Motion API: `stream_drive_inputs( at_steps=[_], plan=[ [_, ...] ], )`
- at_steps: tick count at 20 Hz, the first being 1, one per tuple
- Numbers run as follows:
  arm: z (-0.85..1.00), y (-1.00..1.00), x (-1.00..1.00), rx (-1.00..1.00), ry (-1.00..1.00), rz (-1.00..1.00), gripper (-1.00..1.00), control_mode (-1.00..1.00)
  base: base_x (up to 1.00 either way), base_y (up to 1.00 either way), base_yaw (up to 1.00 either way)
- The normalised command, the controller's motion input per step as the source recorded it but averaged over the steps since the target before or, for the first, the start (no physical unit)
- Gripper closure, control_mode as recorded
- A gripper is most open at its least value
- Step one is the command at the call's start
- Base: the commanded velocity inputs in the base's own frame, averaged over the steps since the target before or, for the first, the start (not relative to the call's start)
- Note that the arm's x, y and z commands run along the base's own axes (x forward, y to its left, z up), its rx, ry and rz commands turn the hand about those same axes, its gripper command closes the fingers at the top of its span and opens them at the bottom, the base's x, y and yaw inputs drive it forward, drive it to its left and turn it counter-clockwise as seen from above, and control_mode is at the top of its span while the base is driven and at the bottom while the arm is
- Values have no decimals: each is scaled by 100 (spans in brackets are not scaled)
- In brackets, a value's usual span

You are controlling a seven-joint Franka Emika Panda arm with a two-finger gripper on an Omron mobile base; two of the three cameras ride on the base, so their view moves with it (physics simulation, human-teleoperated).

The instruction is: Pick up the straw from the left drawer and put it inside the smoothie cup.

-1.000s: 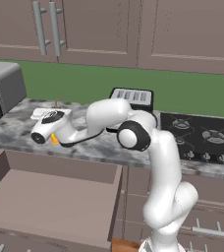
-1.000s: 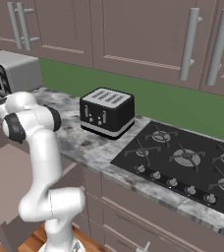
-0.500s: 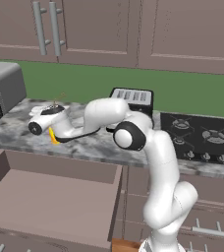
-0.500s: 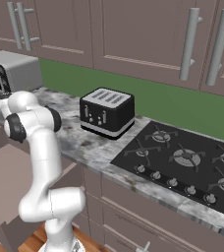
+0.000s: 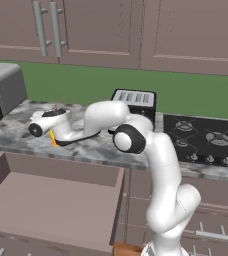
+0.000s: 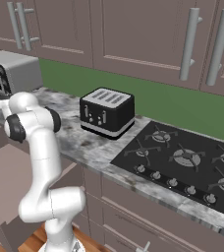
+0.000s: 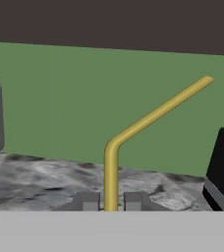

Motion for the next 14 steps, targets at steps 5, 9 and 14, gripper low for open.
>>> stream_drive_inputs(
  at_steps=[5,9,14],
  plan=[
    [-7,0,7,0,1,0,100,-100,0,0,0],
    [0,0,4,0,0,0,100,-100,0,0,0],
    [15,0,2,0,0,-1,100,-100,0,0,0]
  ],
)
